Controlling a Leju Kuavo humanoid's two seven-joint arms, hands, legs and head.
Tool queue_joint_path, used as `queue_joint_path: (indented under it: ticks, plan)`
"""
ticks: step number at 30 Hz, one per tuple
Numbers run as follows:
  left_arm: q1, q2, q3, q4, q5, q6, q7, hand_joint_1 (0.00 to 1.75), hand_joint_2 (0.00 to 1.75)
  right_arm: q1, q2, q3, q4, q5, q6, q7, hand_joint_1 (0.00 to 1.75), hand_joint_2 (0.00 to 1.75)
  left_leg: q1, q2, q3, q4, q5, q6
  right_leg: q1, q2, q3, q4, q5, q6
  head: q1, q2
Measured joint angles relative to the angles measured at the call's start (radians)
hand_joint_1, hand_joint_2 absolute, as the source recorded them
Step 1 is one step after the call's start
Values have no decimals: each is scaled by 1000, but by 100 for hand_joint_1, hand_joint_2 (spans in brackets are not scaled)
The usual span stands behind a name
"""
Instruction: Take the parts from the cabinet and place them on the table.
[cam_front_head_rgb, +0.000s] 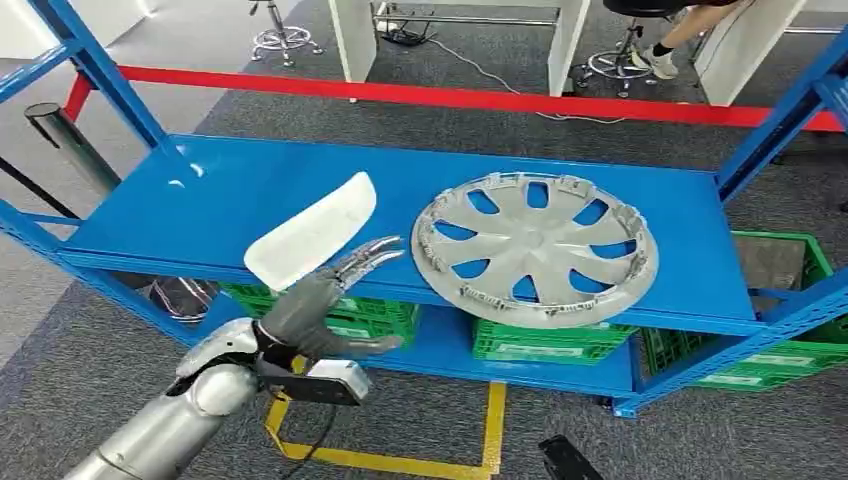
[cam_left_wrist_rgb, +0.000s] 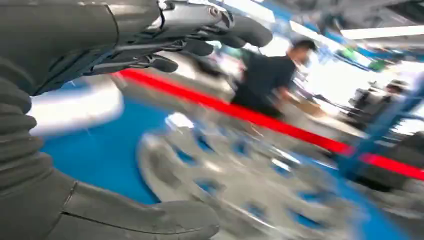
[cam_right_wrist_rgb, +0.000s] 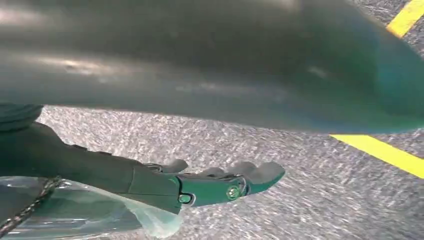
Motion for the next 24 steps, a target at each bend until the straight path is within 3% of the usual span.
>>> queue_joint_path:
  ticks: [5,10,13,17,24]
  plan:
    - [-1,14,-20,-15,-107,93,26,0,175,-10,6,21,0,25,0,15,0,0,0,0,0,0,0,0,0,0,0,0,0,0,0,0]
    - [-1,29,-34,-18,-437,352,143,0,175,-13,6,30,0,39,4,28,0,0,0,0,0,0,0,0,0,0,0,0,0,0,0,0]
    - [-1,38,-36,-17,-590,462,206,0,175,-16,6,30,-1,45,8,34,0,0,0,0,0,0,0,0,0,0,0,0,0,0,0,0]
    - [-3,50,-45,8,-666,509,245,0,175,-18,6,30,-1,49,10,39,0,0,0,0,0,0,0,0,0,0,0,0,0,0,0,0]
    - [-35,53,-66,104,-714,485,292,0,175,-20,6,30,-3,58,16,46,0,0,0,0,0,0,0,0,0,0,0,0,0,0,0,0]
